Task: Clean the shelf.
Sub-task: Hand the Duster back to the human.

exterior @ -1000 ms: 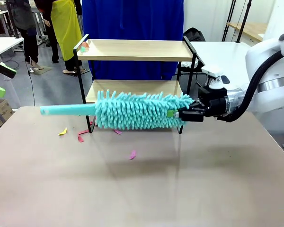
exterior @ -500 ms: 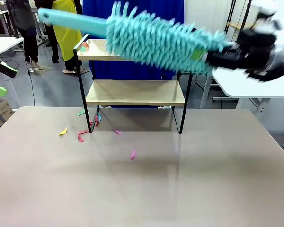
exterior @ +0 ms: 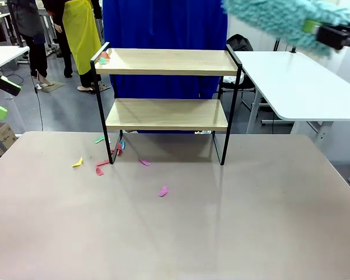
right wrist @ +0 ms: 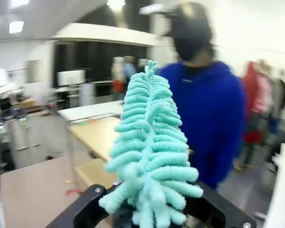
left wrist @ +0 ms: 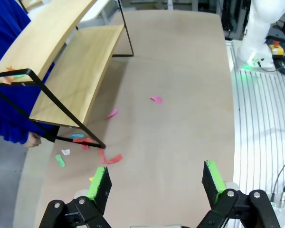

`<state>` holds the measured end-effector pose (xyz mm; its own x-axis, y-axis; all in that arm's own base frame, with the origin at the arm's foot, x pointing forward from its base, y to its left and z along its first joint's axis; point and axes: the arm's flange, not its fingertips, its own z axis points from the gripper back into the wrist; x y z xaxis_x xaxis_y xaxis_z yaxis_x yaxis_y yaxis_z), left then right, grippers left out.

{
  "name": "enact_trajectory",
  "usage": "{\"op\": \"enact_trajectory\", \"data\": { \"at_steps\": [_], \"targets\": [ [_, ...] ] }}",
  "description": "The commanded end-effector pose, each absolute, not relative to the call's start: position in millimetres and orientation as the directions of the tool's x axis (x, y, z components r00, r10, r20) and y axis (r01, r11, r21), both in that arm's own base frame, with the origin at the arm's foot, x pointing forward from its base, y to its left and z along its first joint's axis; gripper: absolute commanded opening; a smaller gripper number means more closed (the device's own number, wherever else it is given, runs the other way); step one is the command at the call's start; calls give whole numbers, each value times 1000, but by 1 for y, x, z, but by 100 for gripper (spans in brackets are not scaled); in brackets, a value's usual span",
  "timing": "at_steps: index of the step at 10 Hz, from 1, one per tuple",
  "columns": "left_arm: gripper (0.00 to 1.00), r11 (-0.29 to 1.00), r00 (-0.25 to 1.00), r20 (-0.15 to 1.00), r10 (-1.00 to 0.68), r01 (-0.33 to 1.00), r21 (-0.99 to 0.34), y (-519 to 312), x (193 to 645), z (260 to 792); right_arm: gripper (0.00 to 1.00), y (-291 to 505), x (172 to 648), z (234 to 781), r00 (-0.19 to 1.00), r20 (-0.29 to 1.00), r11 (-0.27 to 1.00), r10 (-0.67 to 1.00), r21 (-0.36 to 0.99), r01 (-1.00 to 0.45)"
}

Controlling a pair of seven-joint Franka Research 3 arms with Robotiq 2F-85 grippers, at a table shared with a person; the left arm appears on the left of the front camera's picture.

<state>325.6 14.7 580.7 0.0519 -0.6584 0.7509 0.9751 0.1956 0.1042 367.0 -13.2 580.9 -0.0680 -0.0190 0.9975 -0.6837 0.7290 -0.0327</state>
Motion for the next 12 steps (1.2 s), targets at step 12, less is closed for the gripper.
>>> {"op": "enact_trajectory", "data": {
  "at_steps": [12],
  "targets": [
    [100,177,25,765,-643,977,117,14,328,581,17,-83,352,398,220,968,949,-118,175,-261]
  ]
}}
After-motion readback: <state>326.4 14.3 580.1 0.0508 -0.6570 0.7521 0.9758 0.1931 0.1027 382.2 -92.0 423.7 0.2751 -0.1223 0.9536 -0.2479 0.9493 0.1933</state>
